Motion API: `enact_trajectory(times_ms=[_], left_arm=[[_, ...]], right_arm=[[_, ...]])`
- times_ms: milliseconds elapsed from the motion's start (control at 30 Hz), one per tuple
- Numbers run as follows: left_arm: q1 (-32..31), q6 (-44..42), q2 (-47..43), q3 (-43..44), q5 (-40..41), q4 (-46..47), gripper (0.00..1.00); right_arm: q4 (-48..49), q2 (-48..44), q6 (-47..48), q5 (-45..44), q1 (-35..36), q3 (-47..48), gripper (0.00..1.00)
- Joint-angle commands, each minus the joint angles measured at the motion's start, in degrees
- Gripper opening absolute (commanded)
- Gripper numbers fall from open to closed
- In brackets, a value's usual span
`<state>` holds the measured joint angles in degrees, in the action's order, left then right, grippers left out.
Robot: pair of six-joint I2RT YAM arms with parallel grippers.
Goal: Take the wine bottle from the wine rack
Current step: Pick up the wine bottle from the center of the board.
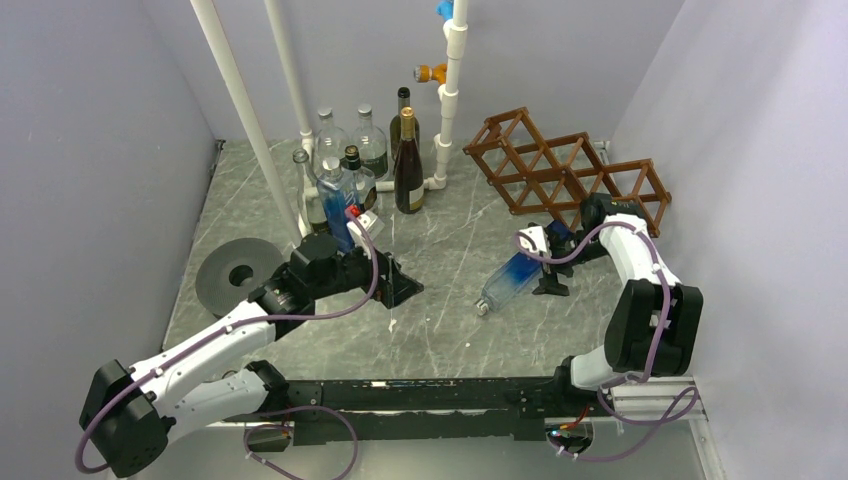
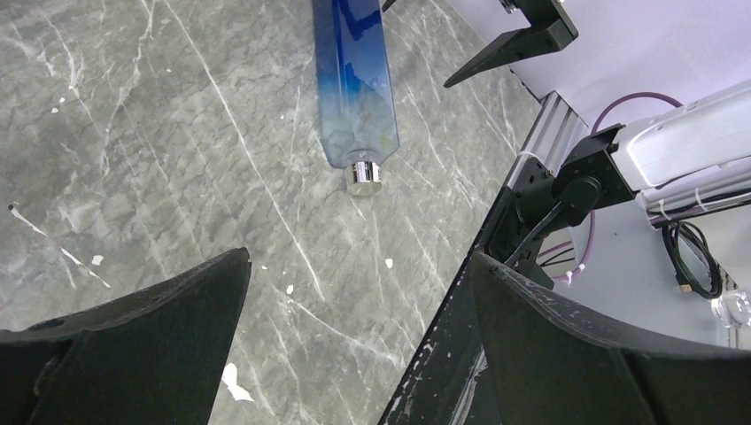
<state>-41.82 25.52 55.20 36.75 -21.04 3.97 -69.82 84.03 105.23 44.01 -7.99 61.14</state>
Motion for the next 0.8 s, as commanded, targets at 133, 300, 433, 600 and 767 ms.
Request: enact_trajectory(times_ms=[133,300,433,600,767], left_arm=[[-0.1,-1.2,-2.2,-0.8,0.9,1.2,1.00],[-0.1,-1.1,-2.2,-1.2,0.8,1.6,1.00],[-0.1,-1.1,-2.6,-1.5,1.0,1.4,1.00],[0.0,-1.4,-3.2,-1.8,1.3,1.1,0.99],[0.0,-1.6,-3.9,-2.4,1.7,0.8,1.00]], right_arm=[[3.0,-0.4,5.9,-6.5,2.1,0.9,1.00],[8.0,1.3,4.7,-11.5,5.6,0.2,1.00],[11.4,2.8,3.6,-13.3,7.6,0.4,1.00],[14.4,6.2,3.1,-19.1,10.7,0.9,1.00],[19.8,7.6,3.7,-25.4,11.3,-1.3,0.99]])
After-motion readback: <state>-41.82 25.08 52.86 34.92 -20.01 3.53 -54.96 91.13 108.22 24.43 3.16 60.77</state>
